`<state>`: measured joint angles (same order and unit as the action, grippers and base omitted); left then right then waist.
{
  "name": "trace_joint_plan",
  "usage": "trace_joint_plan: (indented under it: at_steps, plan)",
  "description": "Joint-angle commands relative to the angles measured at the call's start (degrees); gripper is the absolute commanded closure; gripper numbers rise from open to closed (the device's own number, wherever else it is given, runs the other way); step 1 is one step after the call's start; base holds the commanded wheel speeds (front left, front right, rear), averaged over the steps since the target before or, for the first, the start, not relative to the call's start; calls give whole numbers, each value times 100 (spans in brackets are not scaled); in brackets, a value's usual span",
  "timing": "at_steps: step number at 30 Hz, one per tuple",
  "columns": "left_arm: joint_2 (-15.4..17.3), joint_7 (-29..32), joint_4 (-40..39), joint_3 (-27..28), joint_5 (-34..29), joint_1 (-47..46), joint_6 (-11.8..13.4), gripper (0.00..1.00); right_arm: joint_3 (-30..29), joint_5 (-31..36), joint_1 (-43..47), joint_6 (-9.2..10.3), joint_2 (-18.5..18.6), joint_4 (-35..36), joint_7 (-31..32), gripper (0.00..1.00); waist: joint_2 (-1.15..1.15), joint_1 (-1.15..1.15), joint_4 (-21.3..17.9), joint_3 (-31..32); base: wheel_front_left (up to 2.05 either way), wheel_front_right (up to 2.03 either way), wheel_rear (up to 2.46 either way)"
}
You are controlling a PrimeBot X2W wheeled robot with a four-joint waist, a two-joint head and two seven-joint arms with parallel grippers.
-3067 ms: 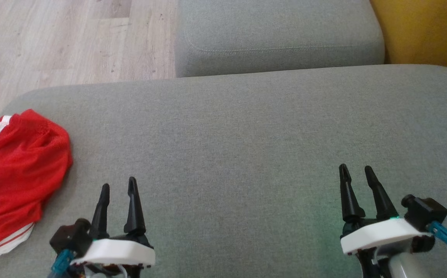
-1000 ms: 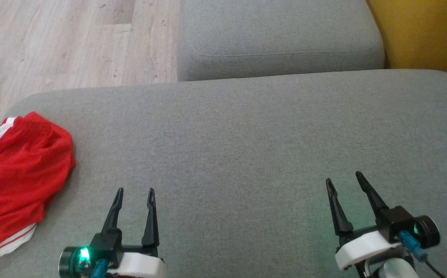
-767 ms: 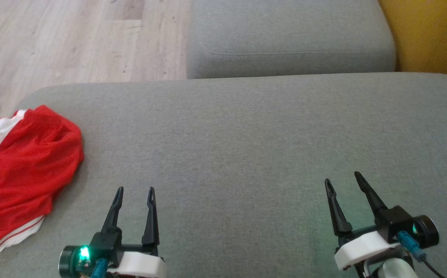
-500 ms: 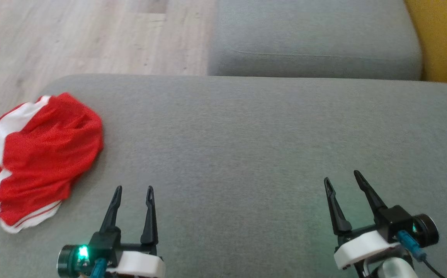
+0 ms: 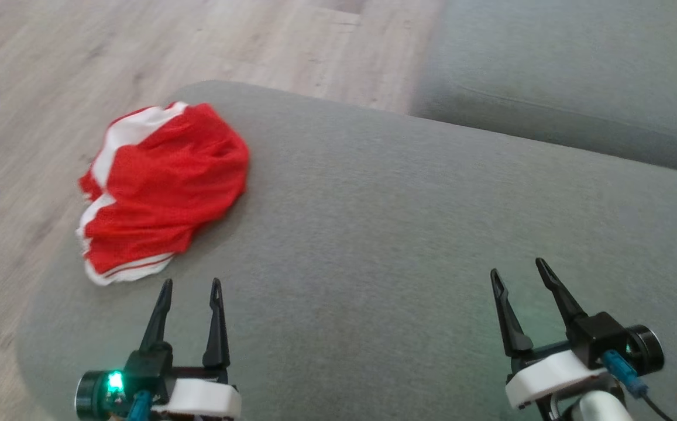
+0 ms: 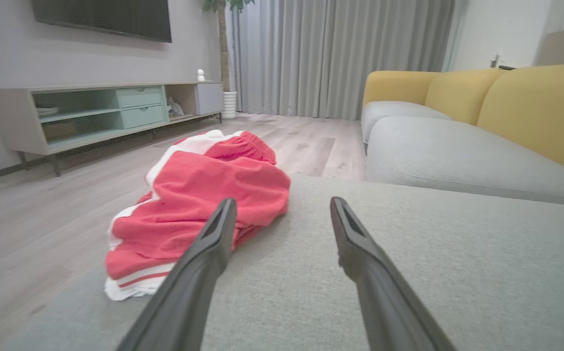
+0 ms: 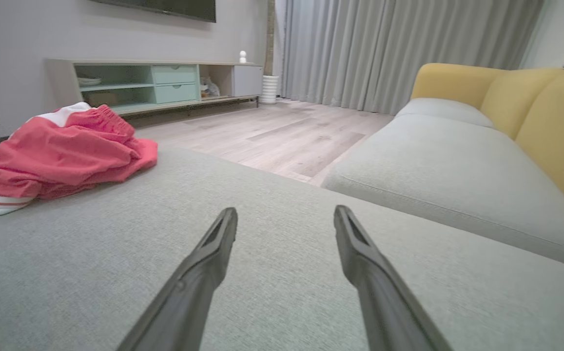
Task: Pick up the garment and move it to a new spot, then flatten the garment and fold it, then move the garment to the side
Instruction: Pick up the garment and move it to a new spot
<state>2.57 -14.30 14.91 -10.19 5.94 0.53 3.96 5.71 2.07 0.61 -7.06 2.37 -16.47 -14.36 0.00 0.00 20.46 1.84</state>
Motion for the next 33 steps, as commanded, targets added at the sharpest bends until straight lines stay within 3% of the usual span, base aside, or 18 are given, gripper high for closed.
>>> trace_joint_plan:
  at_steps: [1, 9, 18, 22, 26, 29, 33]
  plan:
    - [31, -70, -204, 206, -66, -147, -14, 0, 124, -31, -178, -43, 51, 201, -63, 0, 0, 0, 280, -21, 0, 0, 0]
    - [31, -70, -298, 293, -126, -63, -42, 0, 140, -147, -152, -43, 51, 146, -63, 0, 0, 0, 735, -48, 0, 0, 0]
    - [98, -70, -639, 397, -382, -328, -70, 0, 137, 113, -155, -43, 51, 135, -63, 0, 0, 0, 661, -242, 0, 0, 0]
    - [280, -70, -953, 422, -543, -1002, -130, 0, 126, 372, -317, -43, 122, 228, -63, 0, 0, 0, 426, -658, 0, 0, 0]
    - [515, -70, -994, 439, -661, -2030, -243, 0, 196, 423, -544, -43, 473, 397, -63, 0, 0, 0, 153, -1190, 0, 0, 0]
    - [683, -39, -445, 468, -728, -2920, -317, 0, 230, 398, -699, -43, 788, 542, -63, 0, 0, 0, -40, -1587, 0, 0, 0]
    - [843, 504, 677, 522, -880, -4215, -259, 0, 164, 328, -812, -43, 1157, 717, -63, 0, 0, 0, -231, -2061, 0, 0, 0]
